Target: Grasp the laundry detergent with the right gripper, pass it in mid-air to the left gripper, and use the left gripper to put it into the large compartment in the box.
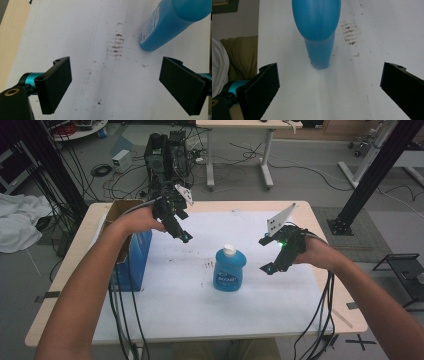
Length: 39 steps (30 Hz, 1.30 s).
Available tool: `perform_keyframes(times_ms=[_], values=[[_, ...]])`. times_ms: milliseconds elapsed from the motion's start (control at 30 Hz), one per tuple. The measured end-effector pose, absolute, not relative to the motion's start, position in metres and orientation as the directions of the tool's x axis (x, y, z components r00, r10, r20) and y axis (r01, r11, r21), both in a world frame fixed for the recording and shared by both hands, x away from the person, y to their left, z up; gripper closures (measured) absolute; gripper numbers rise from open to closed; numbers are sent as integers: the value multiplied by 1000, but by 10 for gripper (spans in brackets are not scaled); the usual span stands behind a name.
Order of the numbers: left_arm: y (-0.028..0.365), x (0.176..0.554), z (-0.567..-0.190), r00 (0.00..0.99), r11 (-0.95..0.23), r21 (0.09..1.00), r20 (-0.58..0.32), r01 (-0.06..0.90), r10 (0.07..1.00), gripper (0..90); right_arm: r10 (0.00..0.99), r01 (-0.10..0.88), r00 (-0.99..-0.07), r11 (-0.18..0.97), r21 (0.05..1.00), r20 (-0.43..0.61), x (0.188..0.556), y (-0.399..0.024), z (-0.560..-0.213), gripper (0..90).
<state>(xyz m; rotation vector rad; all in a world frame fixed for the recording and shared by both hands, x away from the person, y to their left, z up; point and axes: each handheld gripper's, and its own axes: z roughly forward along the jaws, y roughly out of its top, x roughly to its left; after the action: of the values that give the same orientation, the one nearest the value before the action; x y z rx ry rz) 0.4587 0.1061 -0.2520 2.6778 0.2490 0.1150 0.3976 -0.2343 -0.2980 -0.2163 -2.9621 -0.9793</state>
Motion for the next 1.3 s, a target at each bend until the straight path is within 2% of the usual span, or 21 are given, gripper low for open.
perform_keyframes(times_ms=[133,233,467,633,733,867,900,967,1300], values=[[106,458,-253,979,-880,447,42,161,201,110,124,134,-991,795,591,57,396,-233,-304,13],[105,457,-255,978,-879,446,35,167,204,110,141,157,-987,771,617,74,392,-235,-311,12],[104,456,-256,975,-867,465,30,182,221,110,123,134,-990,730,670,64,391,-234,-324,12],[104,458,-255,981,-885,438,38,157,192,111,102,114,-993,702,703,59,393,-231,-330,13],[103,458,-256,979,-882,443,38,162,199,111,122,148,-989,690,708,88,392,-230,-335,13],[103,458,-255,979,-885,436,34,165,200,110,98,126,-992,666,735,82,394,-225,-343,12],[102,456,-257,975,-870,456,26,185,221,110,91,122,-992,666,736,82,394,-224,-344,13],[104,458,-254,980,-888,430,38,161,196,110,94,130,-991,656,744,91,394,-222,-346,12],[104,457,-255,978,-883,439,42,165,203,111,92,138,-990,627,766,102,396,-215,-354,13]])
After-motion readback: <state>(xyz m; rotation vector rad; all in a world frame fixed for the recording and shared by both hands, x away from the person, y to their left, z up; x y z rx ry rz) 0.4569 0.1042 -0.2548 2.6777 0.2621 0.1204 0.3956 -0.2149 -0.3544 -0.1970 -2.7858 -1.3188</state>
